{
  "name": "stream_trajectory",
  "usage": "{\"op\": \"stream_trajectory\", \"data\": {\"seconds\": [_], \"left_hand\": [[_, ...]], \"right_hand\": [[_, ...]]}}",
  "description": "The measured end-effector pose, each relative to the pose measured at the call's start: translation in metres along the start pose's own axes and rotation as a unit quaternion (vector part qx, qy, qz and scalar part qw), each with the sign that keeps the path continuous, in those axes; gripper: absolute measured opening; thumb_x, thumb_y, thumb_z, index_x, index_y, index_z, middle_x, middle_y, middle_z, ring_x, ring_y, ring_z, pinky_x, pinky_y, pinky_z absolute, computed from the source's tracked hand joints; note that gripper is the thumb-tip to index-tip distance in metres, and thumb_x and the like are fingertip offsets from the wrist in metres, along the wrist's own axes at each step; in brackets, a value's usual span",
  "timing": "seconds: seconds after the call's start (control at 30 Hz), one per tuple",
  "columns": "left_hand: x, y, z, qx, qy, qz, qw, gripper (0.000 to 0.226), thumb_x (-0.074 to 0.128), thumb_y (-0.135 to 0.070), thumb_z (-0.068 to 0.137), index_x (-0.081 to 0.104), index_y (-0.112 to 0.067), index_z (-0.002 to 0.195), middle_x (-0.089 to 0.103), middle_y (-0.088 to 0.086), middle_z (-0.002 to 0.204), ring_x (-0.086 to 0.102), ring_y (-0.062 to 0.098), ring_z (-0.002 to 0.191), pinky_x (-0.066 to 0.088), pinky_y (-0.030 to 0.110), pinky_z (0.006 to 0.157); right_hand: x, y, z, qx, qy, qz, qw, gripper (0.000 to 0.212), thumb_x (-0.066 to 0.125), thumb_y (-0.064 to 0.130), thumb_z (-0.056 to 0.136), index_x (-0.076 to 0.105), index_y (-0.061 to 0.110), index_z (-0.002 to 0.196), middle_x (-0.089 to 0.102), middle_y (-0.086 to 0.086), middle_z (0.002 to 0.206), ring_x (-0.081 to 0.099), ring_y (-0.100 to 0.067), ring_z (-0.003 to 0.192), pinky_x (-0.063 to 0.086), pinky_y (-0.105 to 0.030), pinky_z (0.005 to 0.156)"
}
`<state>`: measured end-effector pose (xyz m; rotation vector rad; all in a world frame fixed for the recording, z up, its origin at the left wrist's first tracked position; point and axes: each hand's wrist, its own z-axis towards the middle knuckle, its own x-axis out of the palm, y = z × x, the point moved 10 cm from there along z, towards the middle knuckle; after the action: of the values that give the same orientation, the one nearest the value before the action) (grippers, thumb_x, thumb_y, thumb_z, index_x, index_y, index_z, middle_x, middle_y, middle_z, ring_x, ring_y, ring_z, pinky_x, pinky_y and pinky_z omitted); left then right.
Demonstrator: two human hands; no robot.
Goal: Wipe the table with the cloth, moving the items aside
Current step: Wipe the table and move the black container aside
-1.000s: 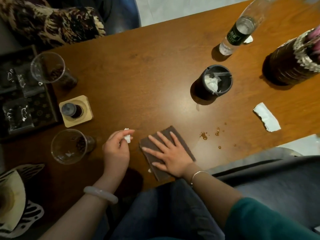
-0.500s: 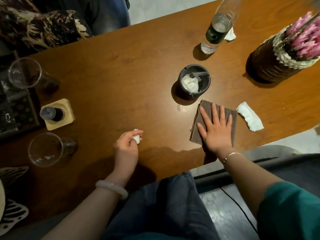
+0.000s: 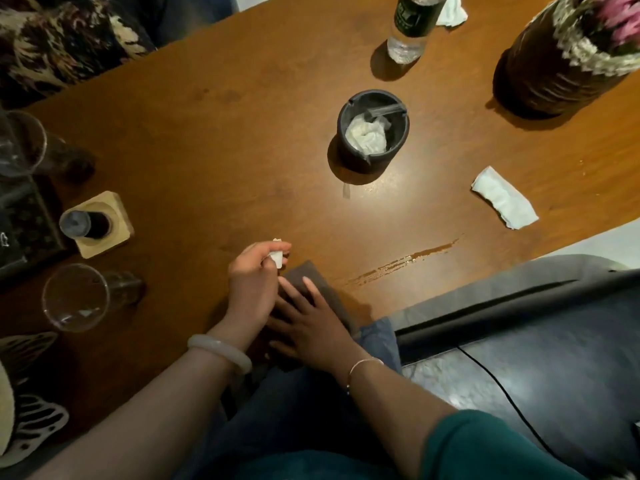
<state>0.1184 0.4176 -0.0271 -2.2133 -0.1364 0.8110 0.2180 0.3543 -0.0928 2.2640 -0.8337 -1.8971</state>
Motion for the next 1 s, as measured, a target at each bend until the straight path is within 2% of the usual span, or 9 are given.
{"op": "stream_trajectory", "data": {"seconds": [0.07, 0.2, 0.37, 0.53, 0.63, 0.73, 0.8, 0.9, 1.0], "left_hand": [[0.007, 0.0, 0.0, -0.006, 0.01, 0.013, 1.0, 0.043, 0.036, 0.005, 0.093, 0.071, -0.02, 0.097, 0.06, -0.011, 0.107, 0.052, -0.01, 0.091, 0.036, -0.004, 0.069], [0.025, -0.011, 0.0, -0.002, 0.011, 0.034, 0.999, 0.041, 0.038, 0.008, 0.089, 0.072, -0.014, 0.095, 0.064, -0.005, 0.105, 0.053, -0.012, 0.085, 0.036, -0.004, 0.07], [0.056, -0.033, 0.01, -0.005, 0.044, 0.019, 0.999, 0.032, 0.042, -0.006, 0.093, 0.068, -0.017, 0.079, 0.061, 0.0, 0.086, 0.055, 0.014, 0.073, 0.04, 0.025, 0.061], [0.073, -0.08, 0.038, -0.012, 0.035, 0.039, 0.999, 0.029, 0.046, -0.022, 0.095, 0.07, -0.015, 0.081, 0.06, -0.007, 0.091, 0.052, 0.001, 0.083, 0.036, 0.021, 0.067], [0.08, -0.095, 0.057, -0.036, 0.031, -0.022, 0.999, 0.032, 0.042, -0.027, 0.097, 0.069, -0.017, 0.083, 0.066, -0.003, 0.089, 0.058, 0.01, 0.085, 0.044, 0.028, 0.074], [0.083, -0.102, 0.07, -0.075, 0.026, -0.089, 0.993, 0.035, 0.038, -0.037, 0.1, 0.066, -0.017, 0.093, 0.067, 0.003, 0.096, 0.059, 0.019, 0.089, 0.045, 0.035, 0.078], [0.083, -0.106, 0.075, -0.079, 0.022, -0.08, 0.993, 0.034, 0.037, -0.038, 0.101, 0.064, -0.018, 0.1, 0.066, -0.001, 0.098, 0.058, 0.014, 0.09, 0.045, 0.033, 0.077], [0.084, -0.11, 0.079, -0.067, 0.024, -0.059, 0.996, 0.024, 0.039, -0.027, 0.102, 0.059, -0.024, 0.114, 0.069, 0.002, 0.098, 0.062, 0.012, 0.086, 0.053, 0.036, 0.082], [0.089, -0.118, 0.078, -0.071, 0.035, -0.033, 0.996, 0.04, 0.04, -0.013, 0.1, 0.045, -0.025, 0.138, 0.069, -0.005, 0.103, 0.062, 0.002, 0.081, 0.048, 0.02, 0.069]], "right_hand": [[-0.005, -0.024, -0.013, -0.007, 0.008, -0.029, 1.0, 0.062, 0.044, 0.057, 0.094, 0.027, 0.038, 0.151, 0.015, -0.002, 0.164, 0.005, -0.029, 0.151, 0.003, -0.057, 0.117], [-0.035, -0.107, -0.057, 0.089, -0.011, -0.018, 0.996, 0.065, 0.039, 0.057, 0.096, 0.013, 0.044, 0.154, 0.006, 0.0, 0.166, 0.0, -0.029, 0.151, -0.004, -0.056, 0.118], [-0.067, -0.209, -0.109, 0.175, 0.004, -0.058, 0.983, 0.06, 0.021, 0.06, 0.099, 0.007, 0.043, 0.155, 0.009, 0.0, 0.165, 0.005, -0.031, 0.152, 0.005, -0.059, 0.118], [-0.092, -0.275, -0.129, 0.233, 0.032, -0.072, 0.969, 0.061, 0.017, 0.06, 0.099, 0.004, 0.042, 0.155, 0.006, -0.002, 0.165, 0.0, -0.031, 0.151, 0.005, -0.059, 0.118], [-0.104, -0.279, -0.124, 0.228, 0.041, -0.049, 0.972, 0.061, 0.023, 0.059, 0.099, 0.009, 0.041, 0.155, 0.006, -0.003, 0.165, -0.003, -0.031, 0.152, 0.002, -0.061, 0.118], [-0.137, -0.271, -0.108, 0.228, -0.041, 0.021, 0.973, 0.05, 0.032, 0.047, 0.101, 0.038, 0.033, 0.149, 0.026, -0.002, 0.161, 0.013, -0.026, 0.151, 0.004, -0.06, 0.118], [-0.166, -0.27, -0.093, 0.24, -0.131, 0.095, 0.957, 0.044, 0.039, 0.035, 0.102, 0.045, 0.026, 0.144, 0.037, 0.0, 0.155, 0.024, -0.02, 0.148, 0.007, -0.051, 0.121], [-0.185, -0.284, -0.061, 0.284, -0.172, 0.268, 0.904, 0.06, 0.055, 0.022, 0.097, 0.029, 0.023, 0.152, 0.037, 0.002, 0.155, 0.032, -0.013, 0.142, 0.019, -0.03, 0.118], [-0.191, -0.291, -0.027, 0.288, -0.148, 0.378, 0.867, 0.082, 0.067, 0.015, 0.09, 0.019, 0.023, 0.155, 0.035, 0.004, 0.156, 0.034, -0.009, 0.14, 0.027, -0.019, 0.11]]}}
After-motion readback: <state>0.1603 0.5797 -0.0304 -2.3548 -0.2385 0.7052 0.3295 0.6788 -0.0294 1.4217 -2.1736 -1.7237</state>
